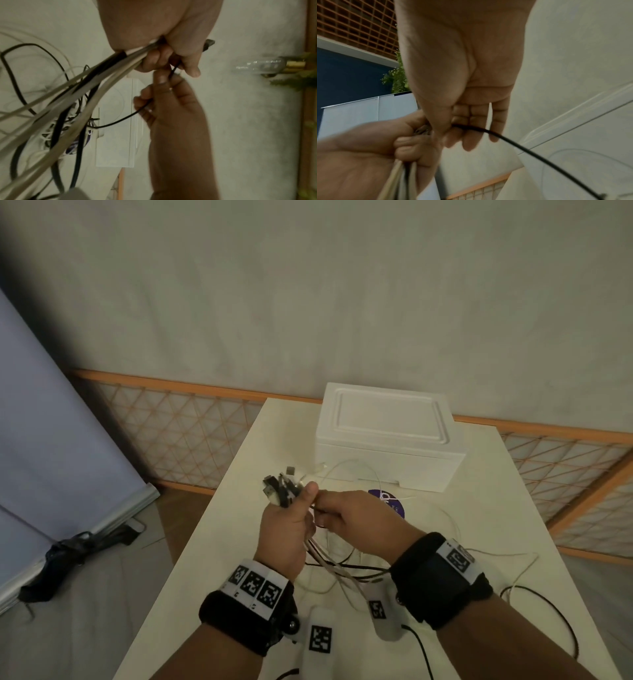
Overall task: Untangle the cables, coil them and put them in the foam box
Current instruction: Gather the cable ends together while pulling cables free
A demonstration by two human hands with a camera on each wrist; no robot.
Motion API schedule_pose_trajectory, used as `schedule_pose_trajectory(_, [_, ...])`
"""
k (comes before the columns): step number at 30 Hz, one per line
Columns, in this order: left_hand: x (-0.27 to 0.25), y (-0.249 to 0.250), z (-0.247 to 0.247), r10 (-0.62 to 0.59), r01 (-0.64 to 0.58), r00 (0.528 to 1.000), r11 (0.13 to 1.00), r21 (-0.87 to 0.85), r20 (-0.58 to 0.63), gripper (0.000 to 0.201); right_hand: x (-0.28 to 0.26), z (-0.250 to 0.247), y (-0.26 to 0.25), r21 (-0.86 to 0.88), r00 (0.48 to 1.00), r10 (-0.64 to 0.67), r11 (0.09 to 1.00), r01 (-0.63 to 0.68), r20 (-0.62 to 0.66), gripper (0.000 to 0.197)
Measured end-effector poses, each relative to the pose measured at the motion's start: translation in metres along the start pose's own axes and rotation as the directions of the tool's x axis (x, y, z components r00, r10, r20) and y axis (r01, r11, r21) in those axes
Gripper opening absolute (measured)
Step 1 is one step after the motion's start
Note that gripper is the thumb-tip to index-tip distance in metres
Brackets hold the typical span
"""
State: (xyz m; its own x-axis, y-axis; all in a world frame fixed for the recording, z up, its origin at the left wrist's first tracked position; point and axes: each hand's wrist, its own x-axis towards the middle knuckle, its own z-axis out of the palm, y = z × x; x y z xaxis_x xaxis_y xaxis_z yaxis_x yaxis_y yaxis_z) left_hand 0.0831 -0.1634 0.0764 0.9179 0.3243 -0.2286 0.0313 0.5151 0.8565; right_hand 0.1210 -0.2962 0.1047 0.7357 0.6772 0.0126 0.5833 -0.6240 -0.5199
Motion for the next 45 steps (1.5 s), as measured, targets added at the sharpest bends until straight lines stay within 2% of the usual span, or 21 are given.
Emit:
schedule_pose_trajectory(2, [-0.001,0.009,-0.005,0.029,-0.035,0.998,0.995,-0.088,-0.064,0.022,-0.001,0.003,0.021,-0.130,0.990,0.114,0.986,-0.103,0.079,0.016])
schedule_pose_trajectory(4, [0.001,0.023,-0.011,0.074,-0.093,0.989,0.985,-0.147,-0.127,0.024,-0.008,0.007,0.048,-0.164,0.960,0.249,0.960,-0.227,0.130,0.016])
schedule_pose_trajectory(8, [0.002,0.039,-0.026,0.226,-0.220,0.932,0.974,0.054,-0.283,0.020,-0.020,0.017,0.081,-0.227,0.923,0.378,0.907,-0.354,0.071,0.013])
schedule_pose_trajectory(10, [-0.001,0.044,-0.027,0.199,-0.214,0.950,0.976,-0.036,-0.241,0.018,-0.016,0.012,0.081,-0.239,0.922,0.387,0.896,-0.374,0.011,0.016])
schedule_pose_trajectory(12, [-0.002,0.047,-0.027,0.147,-0.162,0.979,0.981,-0.103,-0.143,0.019,-0.012,-0.003,0.070,-0.160,0.923,0.371,0.910,-0.383,-0.100,0.018])
schedule_pose_trajectory(16, [-0.002,0.040,-0.021,0.116,-0.122,0.992,0.977,0.176,0.044,0.003,-0.006,-0.040,0.032,0.010,0.913,0.271,0.959,-0.282,-0.306,0.014])
schedule_pose_trajectory(19, [0.000,0.028,-0.002,0.038,-0.069,0.992,0.962,0.265,0.119,0.011,-0.001,-0.054,0.005,-0.004,0.932,0.187,0.980,-0.198,-0.311,0.012])
schedule_pose_trajectory(22, [0.003,0.020,0.020,0.018,-0.083,0.984,0.928,0.363,0.180,0.020,0.001,-0.055,-0.008,-0.052,0.945,0.158,0.982,-0.180,-0.286,0.011])
schedule_pose_trajectory(25, [0.011,0.018,0.039,0.020,-0.097,0.985,0.886,0.453,0.171,0.015,-0.002,-0.054,-0.004,0.139,0.900,0.201,0.978,-0.159,-0.386,0.004])
schedule_pose_trajectory(27, [0.015,0.019,0.042,0.026,-0.123,0.982,0.845,0.520,0.189,0.013,-0.004,-0.049,-0.008,0.265,0.872,0.212,0.959,-0.099,-0.441,0.011])
schedule_pose_trajectory(29, [0.015,0.020,0.044,0.051,-0.144,0.982,0.823,0.549,0.182,0.009,-0.004,-0.040,-0.008,0.295,0.849,0.199,0.954,-0.054,-0.489,0.015])
schedule_pose_trajectory(30, [0.015,0.020,0.045,0.072,-0.153,0.983,0.831,0.535,0.170,0.014,-0.003,-0.033,-0.004,0.318,0.837,0.204,0.947,-0.038,-0.508,0.017])
schedule_pose_trajectory(32, [0.016,0.019,0.045,0.068,-0.118,0.990,0.890,0.441,0.127,0.022,-0.003,-0.020,0.010,0.434,0.847,0.228,0.901,0.004,-0.480,0.022])
schedule_pose_trajectory(34, [0.016,0.022,0.046,0.046,-0.064,0.996,0.959,0.276,0.070,0.019,-0.003,-0.008,0.025,0.439,0.902,0.219,0.898,-0.037,-0.373,0.024])
schedule_pose_trajectory(36, [0.017,0.029,0.047,0.009,-0.014,0.999,0.990,0.144,0.032,0.013,-0.004,0.008,0.046,0.210,0.952,0.210,0.964,-0.164,-0.224,0.024])
schedule_pose_trajectory(37, [0.017,0.034,0.048,0.009,-0.012,0.999,0.994,0.105,0.030,0.012,-0.005,0.017,0.058,0.087,0.960,0.230,0.972,-0.218,-0.161,0.024])
schedule_pose_trajectory(39, [0.016,0.046,0.050,0.044,-0.046,0.997,0.998,0.037,0.068,0.016,-0.007,0.030,0.085,-0.053,0.934,0.341,0.936,-0.348,-0.104,0.017])
schedule_pose_trajectory(41, [0.011,0.058,0.051,0.096,-0.097,0.988,0.995,0.000,0.125,0.016,-0.009,0.034,0.106,-0.105,0.884,0.460,0.878,-0.467,-0.086,0.015])
schedule_pose_trajectory(45, [0.007,0.067,0.045,0.153,-0.152,0.977,0.988,-0.020,0.151,0.016,-0.007,0.021,0.127,-0.174,0.813,0.578,0.795,-0.582,-0.077,0.023])
